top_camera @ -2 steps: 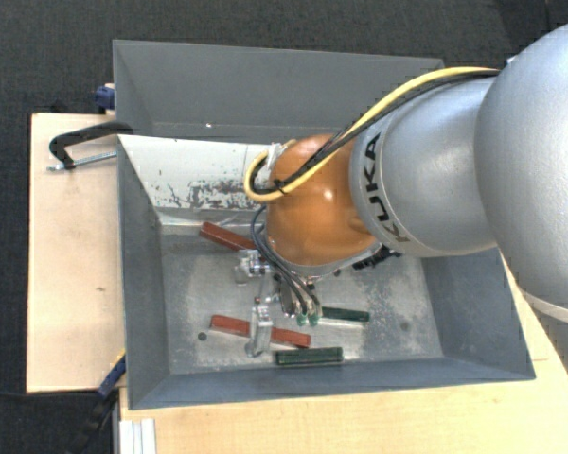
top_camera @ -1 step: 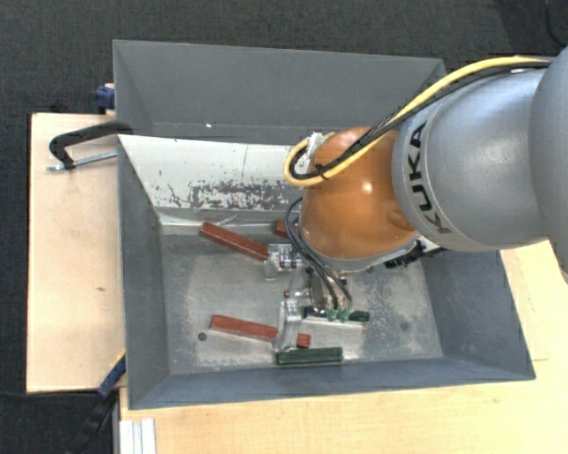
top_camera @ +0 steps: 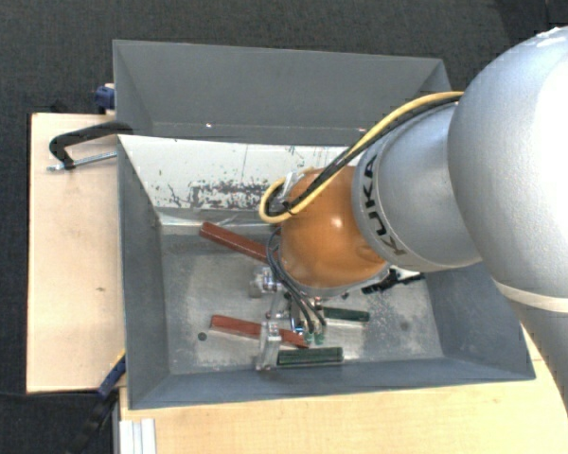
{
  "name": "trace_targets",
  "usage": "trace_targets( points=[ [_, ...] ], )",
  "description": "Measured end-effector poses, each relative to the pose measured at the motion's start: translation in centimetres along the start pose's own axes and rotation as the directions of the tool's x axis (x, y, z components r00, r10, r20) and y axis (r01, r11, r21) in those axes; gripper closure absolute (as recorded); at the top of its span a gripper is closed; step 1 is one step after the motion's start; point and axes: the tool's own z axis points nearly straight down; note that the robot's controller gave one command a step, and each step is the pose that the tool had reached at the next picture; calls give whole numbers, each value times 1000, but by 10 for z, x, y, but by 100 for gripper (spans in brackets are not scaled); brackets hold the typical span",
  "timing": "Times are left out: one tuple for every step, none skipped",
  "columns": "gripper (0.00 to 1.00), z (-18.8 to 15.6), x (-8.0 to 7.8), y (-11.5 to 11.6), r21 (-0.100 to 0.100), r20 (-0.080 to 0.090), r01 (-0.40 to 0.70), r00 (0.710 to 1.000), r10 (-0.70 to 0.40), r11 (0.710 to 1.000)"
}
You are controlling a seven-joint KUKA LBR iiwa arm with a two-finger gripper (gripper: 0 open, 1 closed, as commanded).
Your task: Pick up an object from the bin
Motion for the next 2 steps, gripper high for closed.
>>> trace_targets(
  points=[
    [100,10,-5,-1,-7,20,-21,1000,21,1000],
    [100,9,-3,-2,-5,16,-23,1000,23,1000]
  ],
)
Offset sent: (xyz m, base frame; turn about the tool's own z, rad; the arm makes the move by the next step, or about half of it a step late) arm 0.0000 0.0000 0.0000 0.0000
